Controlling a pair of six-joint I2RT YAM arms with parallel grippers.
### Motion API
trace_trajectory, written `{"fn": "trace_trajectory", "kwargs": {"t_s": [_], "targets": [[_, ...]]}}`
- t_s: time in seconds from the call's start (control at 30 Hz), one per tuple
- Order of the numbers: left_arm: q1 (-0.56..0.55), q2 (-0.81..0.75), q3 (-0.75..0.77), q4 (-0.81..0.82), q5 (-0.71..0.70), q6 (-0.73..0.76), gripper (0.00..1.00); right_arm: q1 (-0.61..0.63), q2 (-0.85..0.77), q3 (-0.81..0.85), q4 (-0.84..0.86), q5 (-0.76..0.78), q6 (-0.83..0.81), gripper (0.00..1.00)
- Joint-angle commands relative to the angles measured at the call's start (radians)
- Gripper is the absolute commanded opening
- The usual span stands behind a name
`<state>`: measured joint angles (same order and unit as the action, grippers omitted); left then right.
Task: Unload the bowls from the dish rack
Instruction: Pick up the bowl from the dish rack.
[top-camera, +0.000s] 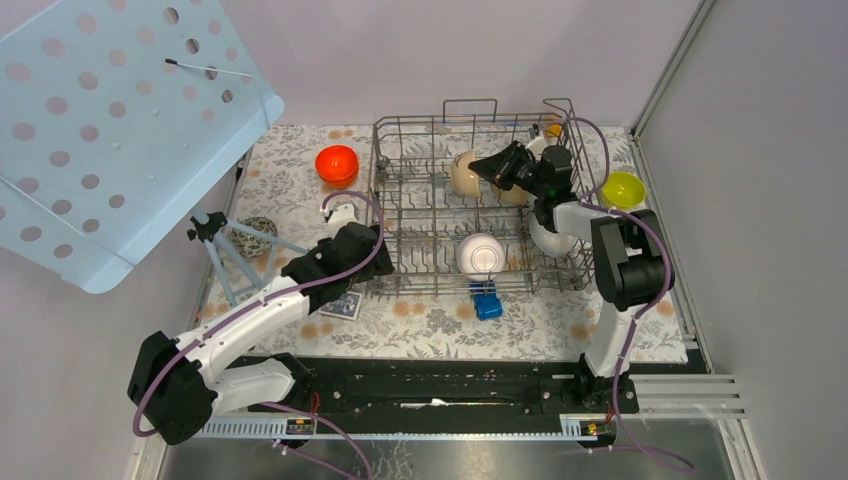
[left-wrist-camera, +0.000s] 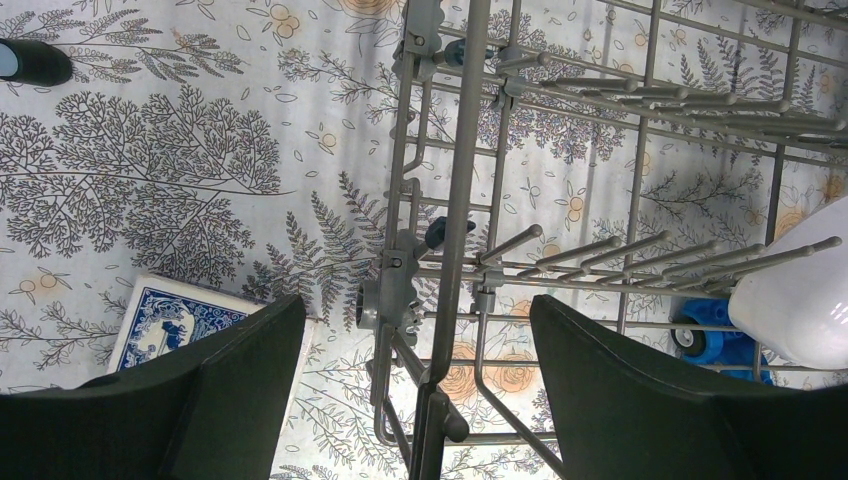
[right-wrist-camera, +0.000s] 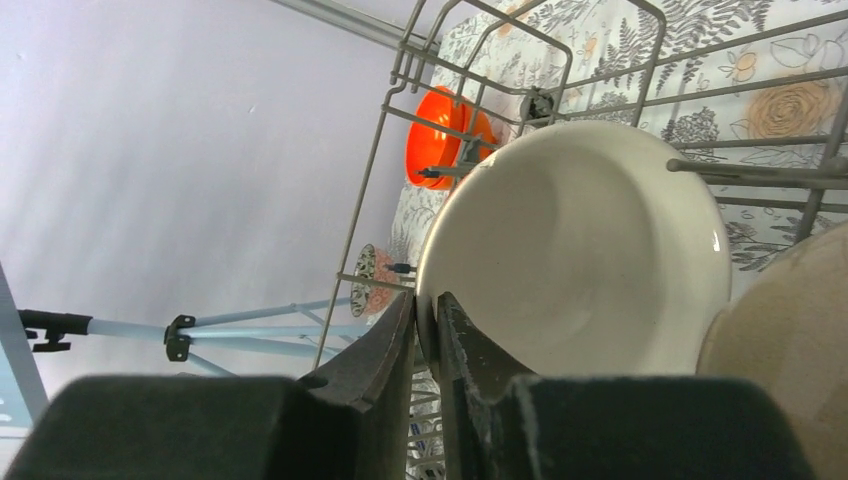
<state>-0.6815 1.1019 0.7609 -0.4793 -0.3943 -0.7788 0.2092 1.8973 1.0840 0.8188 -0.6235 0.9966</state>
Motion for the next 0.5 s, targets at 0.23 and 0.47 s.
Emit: {"fn": "trace_trajectory", "kwargs": {"t_s": [0.23,0.47], "targets": [[0.003,-0.002,0.001,0.024,-0.018,-0.005,0.87,0.024,-0.095,0.065,0.158,-0.096,0.109,0.0],[0.003,-0.015,0.004,0.014,-0.017,-0.007,0.87,0.025,-0.107,0.057,0.194,-0.097,0.155,0.0]]}}
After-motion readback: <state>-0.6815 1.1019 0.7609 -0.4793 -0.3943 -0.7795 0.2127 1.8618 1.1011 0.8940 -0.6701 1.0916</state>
